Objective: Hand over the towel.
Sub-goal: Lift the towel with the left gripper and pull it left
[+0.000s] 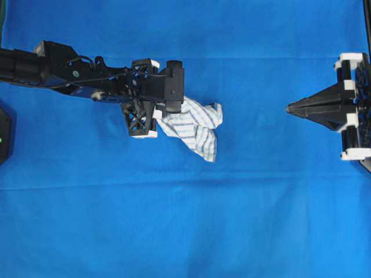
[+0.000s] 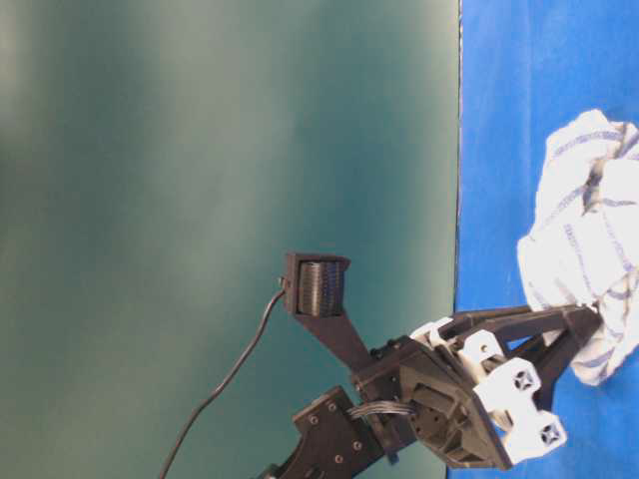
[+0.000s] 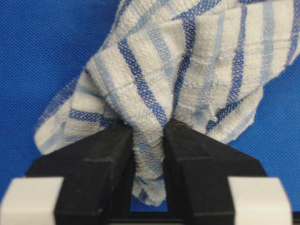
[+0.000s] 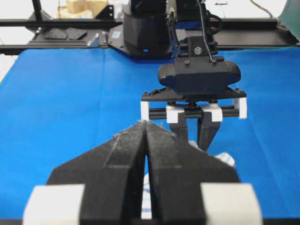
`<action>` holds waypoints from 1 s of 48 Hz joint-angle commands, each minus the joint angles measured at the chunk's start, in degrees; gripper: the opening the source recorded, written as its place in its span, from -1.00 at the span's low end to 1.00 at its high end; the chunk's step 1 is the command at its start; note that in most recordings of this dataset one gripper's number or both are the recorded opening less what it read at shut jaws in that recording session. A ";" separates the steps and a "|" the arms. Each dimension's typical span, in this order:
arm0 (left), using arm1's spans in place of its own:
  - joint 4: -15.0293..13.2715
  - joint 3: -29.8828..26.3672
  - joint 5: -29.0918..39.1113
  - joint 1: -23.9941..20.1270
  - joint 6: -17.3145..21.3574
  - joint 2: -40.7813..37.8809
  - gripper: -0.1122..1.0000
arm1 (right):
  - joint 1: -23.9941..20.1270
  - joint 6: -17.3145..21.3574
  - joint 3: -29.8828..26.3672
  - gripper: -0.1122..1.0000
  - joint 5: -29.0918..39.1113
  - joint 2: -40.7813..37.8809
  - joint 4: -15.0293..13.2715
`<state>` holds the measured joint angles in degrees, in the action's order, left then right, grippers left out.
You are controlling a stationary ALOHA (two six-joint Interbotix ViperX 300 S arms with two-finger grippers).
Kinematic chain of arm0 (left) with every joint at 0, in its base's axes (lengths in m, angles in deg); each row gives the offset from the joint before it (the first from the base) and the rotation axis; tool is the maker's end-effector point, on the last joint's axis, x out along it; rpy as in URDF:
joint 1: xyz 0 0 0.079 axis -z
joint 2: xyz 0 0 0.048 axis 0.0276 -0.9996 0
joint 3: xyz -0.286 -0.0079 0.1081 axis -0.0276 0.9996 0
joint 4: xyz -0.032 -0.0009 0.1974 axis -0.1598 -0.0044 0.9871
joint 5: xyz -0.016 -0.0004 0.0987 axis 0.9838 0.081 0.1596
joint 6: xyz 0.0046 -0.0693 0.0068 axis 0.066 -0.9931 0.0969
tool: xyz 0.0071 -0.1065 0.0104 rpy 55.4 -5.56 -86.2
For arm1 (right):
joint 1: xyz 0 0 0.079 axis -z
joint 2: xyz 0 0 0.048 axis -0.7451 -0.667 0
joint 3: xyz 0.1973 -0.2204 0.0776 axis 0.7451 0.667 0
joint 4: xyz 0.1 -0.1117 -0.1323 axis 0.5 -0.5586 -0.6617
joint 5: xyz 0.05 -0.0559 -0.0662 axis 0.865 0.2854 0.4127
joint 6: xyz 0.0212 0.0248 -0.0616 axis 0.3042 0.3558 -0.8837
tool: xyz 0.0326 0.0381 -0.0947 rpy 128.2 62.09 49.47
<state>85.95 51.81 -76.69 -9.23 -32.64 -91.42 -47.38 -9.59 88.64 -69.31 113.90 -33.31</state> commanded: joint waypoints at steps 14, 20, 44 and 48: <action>-0.09 -2.55 1.67 0.26 -1.76 14.24 -0.62 | 0.26 0.00 -1.14 -0.80 -0.44 -0.26 0.09; -0.09 -2.99 1.41 0.70 -2.29 19.86 -0.62 | 0.26 0.00 -1.14 -0.80 -0.53 -0.26 0.09; -0.09 0.00 -8.96 6.94 -4.75 33.66 -0.62 | 3.16 -0.09 -1.05 -0.80 -1.32 -0.62 0.09; -0.18 0.44 -9.23 6.94 -4.83 34.10 -0.62 | 3.16 0.00 -1.05 -0.80 -1.93 -0.97 0.00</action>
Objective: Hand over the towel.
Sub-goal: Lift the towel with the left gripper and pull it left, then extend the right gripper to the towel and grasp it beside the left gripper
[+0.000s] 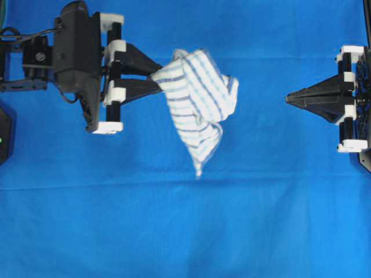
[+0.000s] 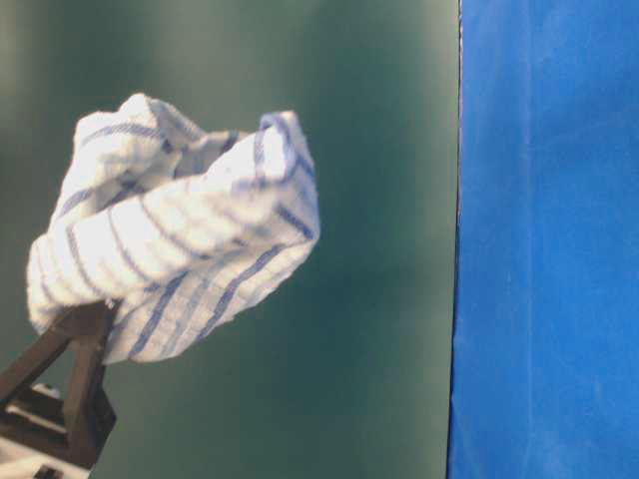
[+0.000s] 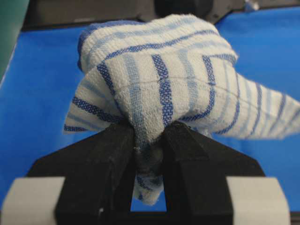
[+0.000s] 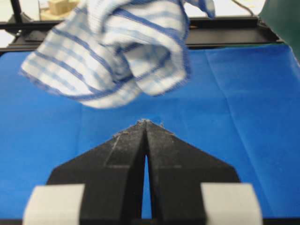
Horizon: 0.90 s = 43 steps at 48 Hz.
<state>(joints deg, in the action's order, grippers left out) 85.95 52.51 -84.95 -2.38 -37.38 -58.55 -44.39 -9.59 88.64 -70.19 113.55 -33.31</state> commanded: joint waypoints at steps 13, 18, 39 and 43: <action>-0.09 -0.18 -0.88 0.09 0.00 1.05 -0.62 | 0.18 0.44 -2.02 -0.80 -5.45 -3.43 0.35; -0.09 -0.18 -0.88 0.09 0.00 0.97 -0.62 | 0.18 1.76 -3.52 -0.79 -8.44 -6.68 0.26; -0.09 0.26 -0.70 -0.53 0.09 -0.26 -0.62 | -2.72 3.96 -17.05 0.50 -13.36 -26.46 0.79; -0.09 0.35 -0.70 -0.53 0.09 -0.44 -0.62 | -2.72 3.96 -20.21 0.52 -13.89 -30.50 1.23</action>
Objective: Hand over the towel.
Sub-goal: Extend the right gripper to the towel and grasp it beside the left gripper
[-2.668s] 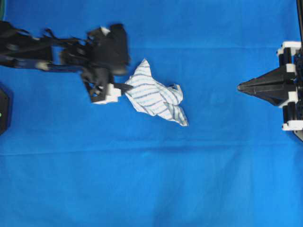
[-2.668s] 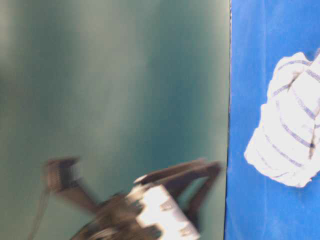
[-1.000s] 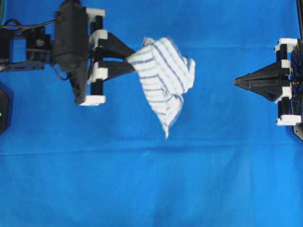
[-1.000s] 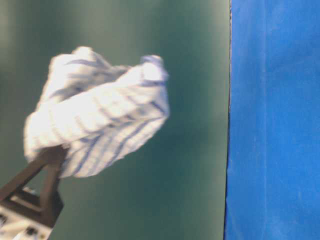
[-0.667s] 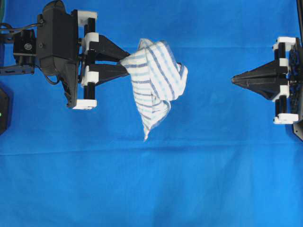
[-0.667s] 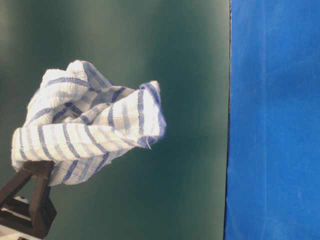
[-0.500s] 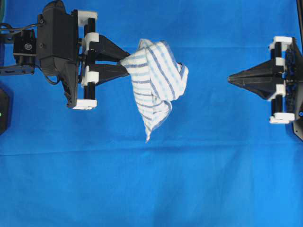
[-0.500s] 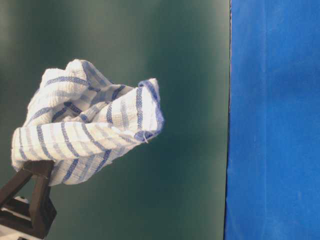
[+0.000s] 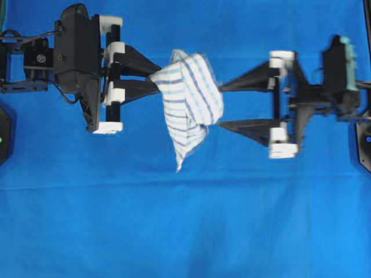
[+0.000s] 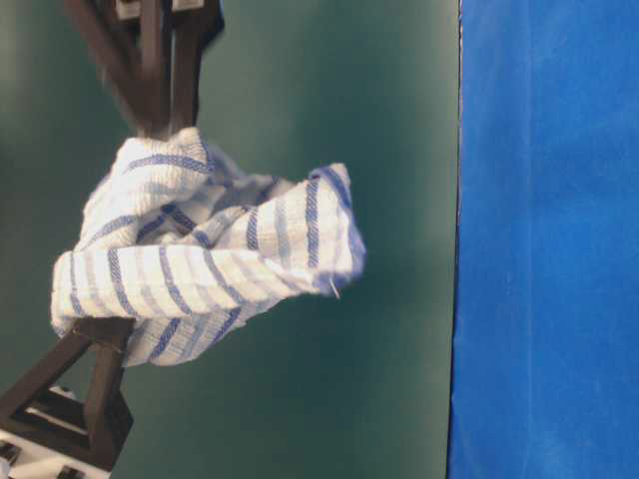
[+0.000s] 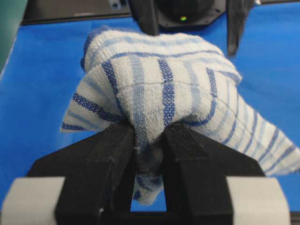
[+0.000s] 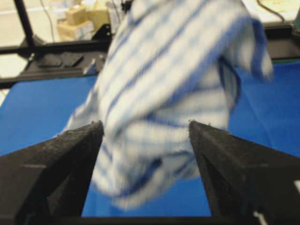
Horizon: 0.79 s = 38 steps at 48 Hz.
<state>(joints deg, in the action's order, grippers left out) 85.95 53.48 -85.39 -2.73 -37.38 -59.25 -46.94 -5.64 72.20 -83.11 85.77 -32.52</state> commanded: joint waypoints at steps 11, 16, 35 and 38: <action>-0.18 -0.70 -0.35 -0.18 0.00 0.09 -0.62 | 0.09 0.00 -12.57 0.52 0.79 -12.48 2.11; -0.09 -0.62 -0.53 -0.18 0.00 0.09 -0.62 | 0.44 -0.09 -15.56 0.52 1.49 -15.29 2.29; -0.09 -0.53 -1.05 -0.18 -0.09 0.09 -0.62 | 1.05 -0.09 -18.54 0.51 1.58 -18.37 2.55; -0.09 -0.53 -1.05 -0.09 -0.09 0.09 -0.62 | 1.14 -0.18 -18.54 0.49 1.58 -18.37 2.64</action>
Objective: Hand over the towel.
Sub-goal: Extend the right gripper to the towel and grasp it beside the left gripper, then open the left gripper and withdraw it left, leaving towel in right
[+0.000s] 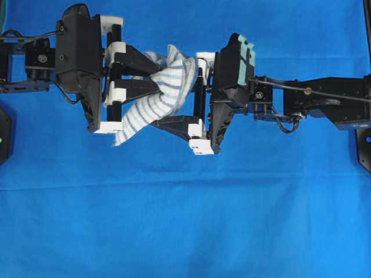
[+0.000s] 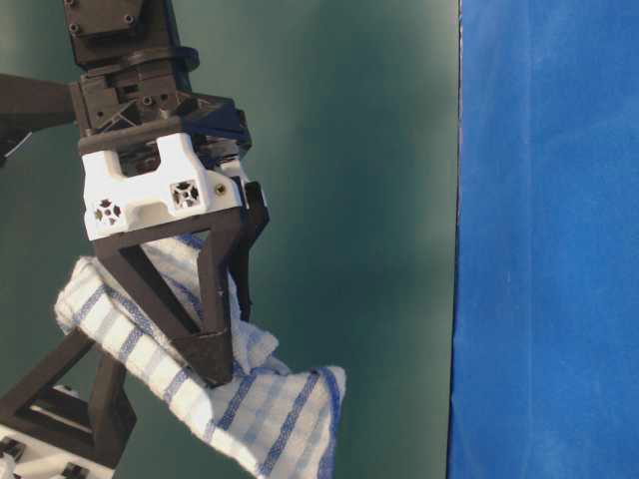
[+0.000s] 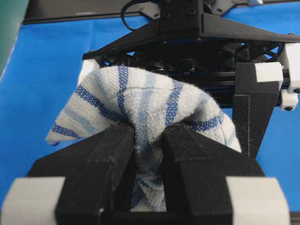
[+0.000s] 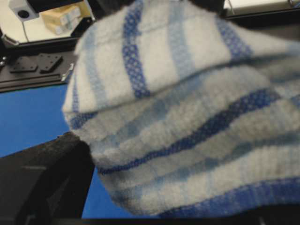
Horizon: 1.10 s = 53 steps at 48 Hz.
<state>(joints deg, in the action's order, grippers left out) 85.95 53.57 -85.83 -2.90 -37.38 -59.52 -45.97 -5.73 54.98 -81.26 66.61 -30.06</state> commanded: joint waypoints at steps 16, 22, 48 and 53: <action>-0.18 -0.88 -1.23 0.44 0.00 0.00 -0.62 | 0.18 -0.97 -1.49 -0.54 1.58 0.88 -0.35; -0.18 -0.97 -1.49 0.53 0.09 0.00 -0.62 | 0.26 -0.97 -1.32 -0.54 1.93 1.05 -0.26; -0.18 3.25 -4.04 0.35 0.00 6.33 0.87 | 0.18 -0.88 4.57 -0.54 2.55 8.96 -0.35; -0.18 6.15 -4.39 0.26 0.00 10.72 0.87 | 0.18 -0.88 7.29 -0.54 2.46 12.04 -0.35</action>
<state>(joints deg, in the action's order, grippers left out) 85.86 59.11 -89.52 -2.55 -37.38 -51.96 -45.79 -6.61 61.66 -78.45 75.40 -30.32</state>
